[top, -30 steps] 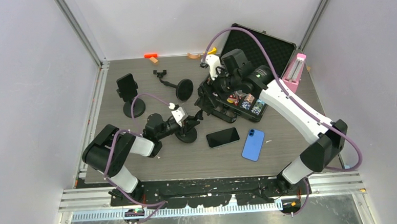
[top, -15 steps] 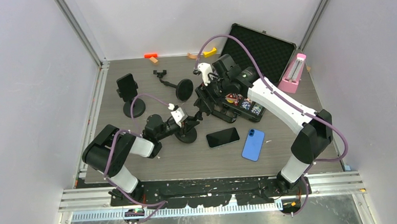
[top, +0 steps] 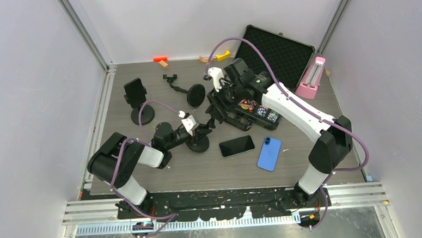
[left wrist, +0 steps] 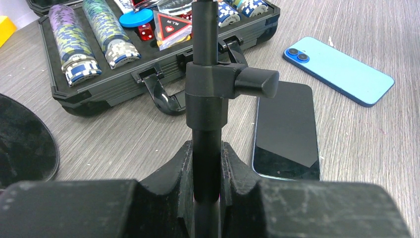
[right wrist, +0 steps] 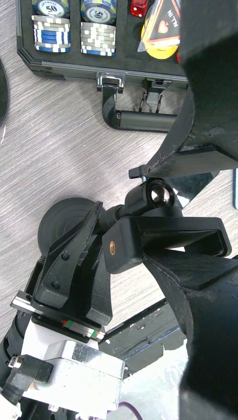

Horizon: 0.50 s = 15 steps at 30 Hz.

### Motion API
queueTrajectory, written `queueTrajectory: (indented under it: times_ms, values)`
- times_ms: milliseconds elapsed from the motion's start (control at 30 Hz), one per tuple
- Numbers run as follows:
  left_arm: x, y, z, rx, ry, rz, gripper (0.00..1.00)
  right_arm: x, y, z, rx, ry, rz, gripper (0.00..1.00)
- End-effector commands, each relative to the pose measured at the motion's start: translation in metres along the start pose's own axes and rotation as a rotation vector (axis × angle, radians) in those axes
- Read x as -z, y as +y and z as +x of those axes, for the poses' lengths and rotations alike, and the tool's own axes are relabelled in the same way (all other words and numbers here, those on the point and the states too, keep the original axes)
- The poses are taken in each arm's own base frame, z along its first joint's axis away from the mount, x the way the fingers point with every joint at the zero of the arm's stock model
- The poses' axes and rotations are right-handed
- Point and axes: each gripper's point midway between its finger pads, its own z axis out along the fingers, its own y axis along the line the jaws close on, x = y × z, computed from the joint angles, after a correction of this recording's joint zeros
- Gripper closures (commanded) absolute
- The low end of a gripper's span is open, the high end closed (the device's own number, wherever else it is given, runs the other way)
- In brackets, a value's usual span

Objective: Place the phone on the phone stand
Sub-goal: Place the phone stand at the center of the board.

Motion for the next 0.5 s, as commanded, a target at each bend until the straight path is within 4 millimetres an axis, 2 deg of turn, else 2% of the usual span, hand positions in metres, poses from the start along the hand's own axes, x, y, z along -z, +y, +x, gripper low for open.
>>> queueTrajectory:
  times_ms: [0,100,333,467]
  values:
    - [-0.002,0.009,-0.03,-0.096,-0.105,-0.028,0.9,0.006,0.013,-0.011,0.055,-0.012,-0.019,0.72]
    - [-0.002,0.011,-0.029,-0.091,-0.102,-0.042,0.75,0.008,0.015,-0.015,0.101,-0.006,0.002,0.78]
    - [0.001,0.016,-0.032,-0.102,-0.099,-0.074,0.51,0.009,0.021,-0.032,0.226,-0.001,0.074,0.97]
    - [0.005,0.02,-0.034,-0.123,-0.088,-0.096,0.37,0.012,0.022,-0.044,0.261,-0.013,0.097,1.0]
